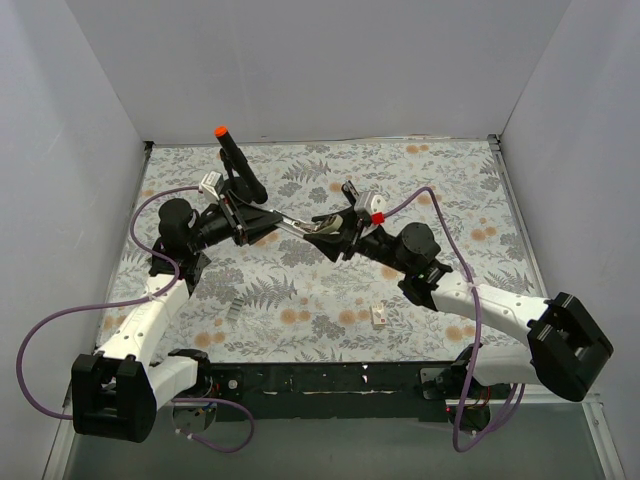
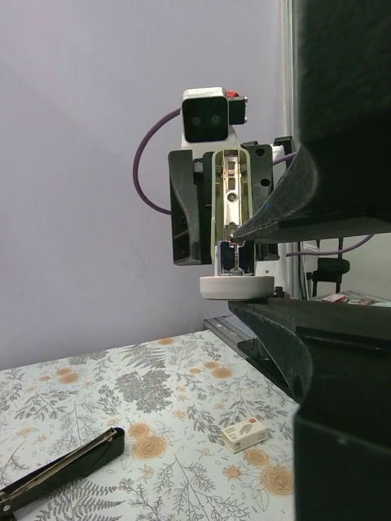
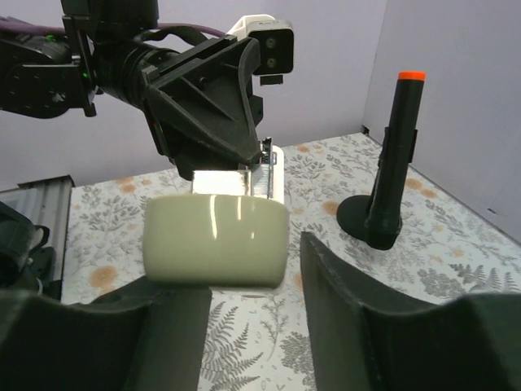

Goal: Unload the staples from the stapler
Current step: Unload the staple at the center of the board.

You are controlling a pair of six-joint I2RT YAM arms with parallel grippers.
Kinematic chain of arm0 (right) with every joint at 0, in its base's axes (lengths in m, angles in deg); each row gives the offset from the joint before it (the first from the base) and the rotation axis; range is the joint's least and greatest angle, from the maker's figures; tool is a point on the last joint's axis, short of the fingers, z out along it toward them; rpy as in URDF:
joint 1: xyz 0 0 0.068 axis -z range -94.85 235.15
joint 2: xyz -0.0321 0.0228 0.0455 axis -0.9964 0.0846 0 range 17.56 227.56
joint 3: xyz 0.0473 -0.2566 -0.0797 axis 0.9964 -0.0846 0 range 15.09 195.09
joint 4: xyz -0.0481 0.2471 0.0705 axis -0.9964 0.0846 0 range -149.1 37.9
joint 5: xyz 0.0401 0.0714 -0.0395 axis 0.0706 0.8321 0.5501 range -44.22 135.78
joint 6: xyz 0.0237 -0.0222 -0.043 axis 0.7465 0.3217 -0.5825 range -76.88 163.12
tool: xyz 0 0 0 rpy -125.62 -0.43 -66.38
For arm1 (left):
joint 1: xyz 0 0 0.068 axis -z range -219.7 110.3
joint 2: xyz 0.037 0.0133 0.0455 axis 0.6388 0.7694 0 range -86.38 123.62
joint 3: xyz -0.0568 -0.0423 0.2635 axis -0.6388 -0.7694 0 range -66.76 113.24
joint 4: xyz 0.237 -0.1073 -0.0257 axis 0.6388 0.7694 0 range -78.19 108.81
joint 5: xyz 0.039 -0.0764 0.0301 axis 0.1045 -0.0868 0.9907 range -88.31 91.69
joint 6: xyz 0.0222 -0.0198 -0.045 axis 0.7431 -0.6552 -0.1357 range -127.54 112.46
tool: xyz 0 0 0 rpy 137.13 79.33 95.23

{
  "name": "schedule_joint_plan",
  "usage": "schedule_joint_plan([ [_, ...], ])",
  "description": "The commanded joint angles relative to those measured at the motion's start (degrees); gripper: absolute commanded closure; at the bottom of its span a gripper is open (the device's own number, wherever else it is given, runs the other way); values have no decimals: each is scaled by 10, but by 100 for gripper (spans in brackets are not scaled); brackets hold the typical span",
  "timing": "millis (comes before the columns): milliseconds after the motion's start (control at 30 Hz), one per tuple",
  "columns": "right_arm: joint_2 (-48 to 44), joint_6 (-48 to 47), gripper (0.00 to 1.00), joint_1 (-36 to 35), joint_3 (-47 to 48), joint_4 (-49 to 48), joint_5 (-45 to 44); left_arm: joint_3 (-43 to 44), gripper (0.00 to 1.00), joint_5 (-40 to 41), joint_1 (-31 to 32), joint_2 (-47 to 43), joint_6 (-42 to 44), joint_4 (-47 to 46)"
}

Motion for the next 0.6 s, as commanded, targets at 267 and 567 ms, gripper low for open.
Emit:
schedule_joint_plan([
  [267, -29, -22, 99, 2, 32, 18, -22, -14, 41, 0, 2, -9, -125, -36],
  [567, -102, -150, 99, 44, 30, 227, -83, 48, 12, 16, 2, 12, 92, 155],
])
